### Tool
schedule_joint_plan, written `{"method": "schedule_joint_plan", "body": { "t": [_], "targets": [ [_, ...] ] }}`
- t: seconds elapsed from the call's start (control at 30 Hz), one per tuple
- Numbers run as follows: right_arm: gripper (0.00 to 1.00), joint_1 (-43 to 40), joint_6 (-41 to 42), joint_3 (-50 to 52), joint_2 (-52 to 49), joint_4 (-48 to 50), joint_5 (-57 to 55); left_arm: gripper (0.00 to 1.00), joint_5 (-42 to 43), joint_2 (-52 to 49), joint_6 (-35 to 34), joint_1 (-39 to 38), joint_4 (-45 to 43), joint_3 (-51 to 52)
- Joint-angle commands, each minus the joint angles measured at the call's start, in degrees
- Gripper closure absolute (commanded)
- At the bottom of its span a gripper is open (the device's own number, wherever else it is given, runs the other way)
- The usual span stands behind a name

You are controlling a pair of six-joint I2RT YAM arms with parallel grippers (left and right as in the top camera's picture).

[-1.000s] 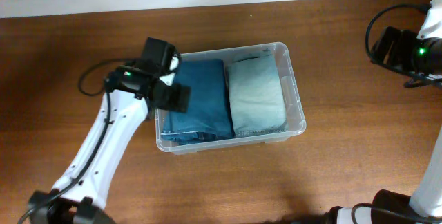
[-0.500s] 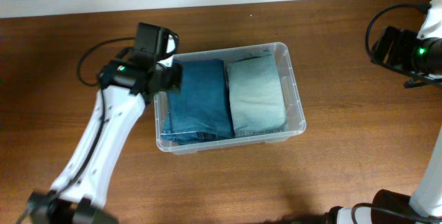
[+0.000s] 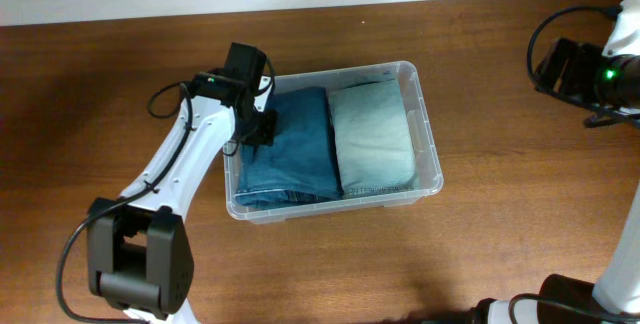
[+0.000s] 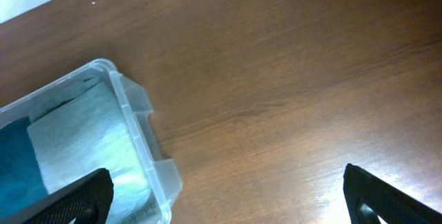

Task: Pack container

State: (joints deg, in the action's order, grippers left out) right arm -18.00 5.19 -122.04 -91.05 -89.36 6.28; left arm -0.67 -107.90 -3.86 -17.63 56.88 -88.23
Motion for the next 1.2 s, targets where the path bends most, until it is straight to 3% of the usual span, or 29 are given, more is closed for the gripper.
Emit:
{"method": "schedule_joint_plan", "body": {
  "t": [0.0,0.03,0.07,0.1,0.13,0.37,0.43,0.67,1.07,1.17],
  "targets": [
    [0.01,1.9,-4.3,0.0,-0.3,0.2,4.8,0.95,-7.0,6.1,0.5,1.7,2.8,-3.5],
    [0.02,3.4,-5.4,0.0,-0.3,0.4,4.9,0.81,-7.2,8.0,0.5,2.2,2.3,-3.9],
    [0.02,6.1,-7.0,0.0,-0.3,0.8,4.9,0.38,-7.3,10.8,0.5,3.3,1.4,-4.0],
    [0.02,7.5,-7.6,0.0,-0.4,1.2,4.7,0.23,-7.3,12.6,0.4,4.4,0.8,-4.0],
    [0.02,9.6,-8.5,0.0,-0.5,1.8,4.6,0.01,-7.3,13.8,0.1,5.3,0.6,-4.0],
    [0.02,20.1,-9.5,0.0,-6.3,9.6,3.0,0.01,-7.1,16.0,-4.3,14.8,-0.9,-4.0],
    [0.02,20.7,-9.3,0.0,-8.7,13.8,3.0,0.01,-7.1,16.0,-4.2,16.7,-1.3,-4.0],
    [0.02,19.2,-12.7,0.0,-9.4,12.7,3.0,0.01,-6.7,17.0,-3.8,19.6,4.0,-4.0],
    [0.02,19.1,-13.0,1.9,4.7,11.0,0.1,0.01,-6.6,33.7,-3.8,19.5,8.9,-0.6],
    [0.02,19.1,-11.7,18.0,18.3,18.8,-1.6,0.01,-3.8,47.3,-3.8,19.5,4.2,9.3]
  ]
}}
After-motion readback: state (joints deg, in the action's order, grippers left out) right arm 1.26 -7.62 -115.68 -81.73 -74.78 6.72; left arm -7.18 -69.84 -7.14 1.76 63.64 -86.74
